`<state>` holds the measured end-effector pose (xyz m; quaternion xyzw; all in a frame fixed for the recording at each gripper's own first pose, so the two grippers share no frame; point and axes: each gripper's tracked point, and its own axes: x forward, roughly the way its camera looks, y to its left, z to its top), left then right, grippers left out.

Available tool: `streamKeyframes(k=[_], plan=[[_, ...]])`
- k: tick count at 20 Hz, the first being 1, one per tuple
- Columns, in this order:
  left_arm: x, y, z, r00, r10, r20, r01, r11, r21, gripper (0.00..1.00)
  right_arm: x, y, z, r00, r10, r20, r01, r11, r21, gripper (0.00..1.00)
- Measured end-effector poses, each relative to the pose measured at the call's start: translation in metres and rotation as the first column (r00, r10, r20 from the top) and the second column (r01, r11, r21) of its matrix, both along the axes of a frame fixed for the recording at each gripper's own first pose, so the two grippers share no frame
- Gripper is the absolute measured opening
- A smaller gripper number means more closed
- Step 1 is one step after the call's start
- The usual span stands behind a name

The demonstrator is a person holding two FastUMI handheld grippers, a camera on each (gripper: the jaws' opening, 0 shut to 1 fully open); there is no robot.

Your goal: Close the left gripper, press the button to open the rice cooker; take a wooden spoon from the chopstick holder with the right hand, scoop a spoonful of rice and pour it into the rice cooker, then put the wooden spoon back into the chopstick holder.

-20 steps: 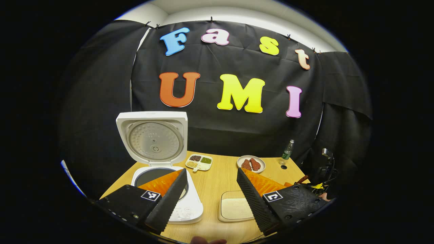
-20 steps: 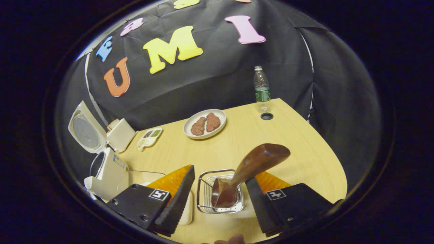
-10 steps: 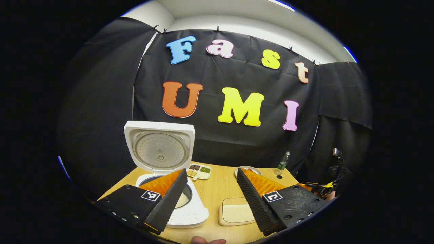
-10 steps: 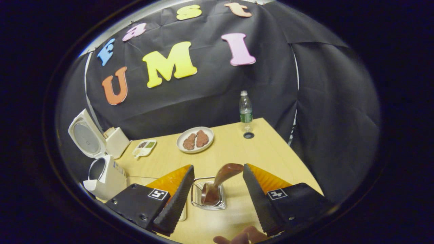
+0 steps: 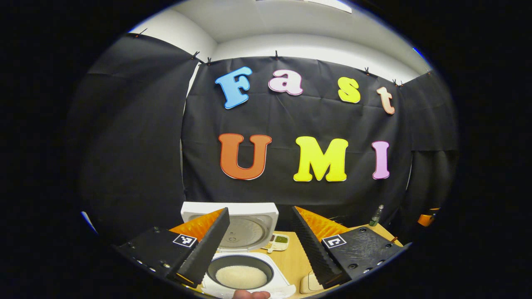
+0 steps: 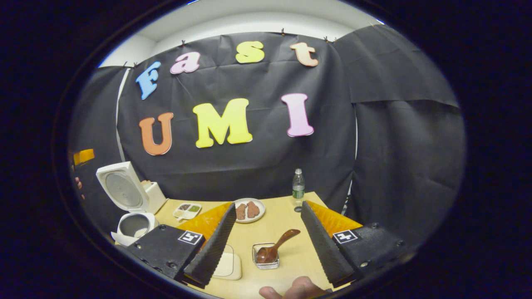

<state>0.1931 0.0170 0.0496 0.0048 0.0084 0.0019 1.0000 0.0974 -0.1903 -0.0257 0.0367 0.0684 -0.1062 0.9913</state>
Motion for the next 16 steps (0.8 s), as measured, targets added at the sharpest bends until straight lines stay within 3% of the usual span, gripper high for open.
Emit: streamKeyframes(k=[3,9,13,16], plan=[[0.038,0.024,0.003,0.998,0.065,-0.021,-0.065,0.998,0.024,0.94,-0.01,0.01,0.005,1.0,0.006,0.012,-0.006,1.0,-0.021,0.99],[0.116,0.049,-0.038,0.97,0.11,-0.217,-0.114,0.993,-0.005,0.94,-0.03,0.006,-0.024,0.998,-0.029,-0.052,0.03,0.999,0.02,1.0],[0.146,0.059,-0.055,0.95,0.128,-0.285,-0.142,0.989,-0.03,0.94,-0.037,-0.001,-0.039,0.994,-0.062,-0.09,0.066,0.997,0.045,1.0],[0.144,0.065,-0.072,0.922,0.143,-0.361,-0.163,0.986,-0.027,0.94,-0.035,0.001,-0.045,0.992,-0.06,-0.107,0.067,0.996,0.059,0.99]])
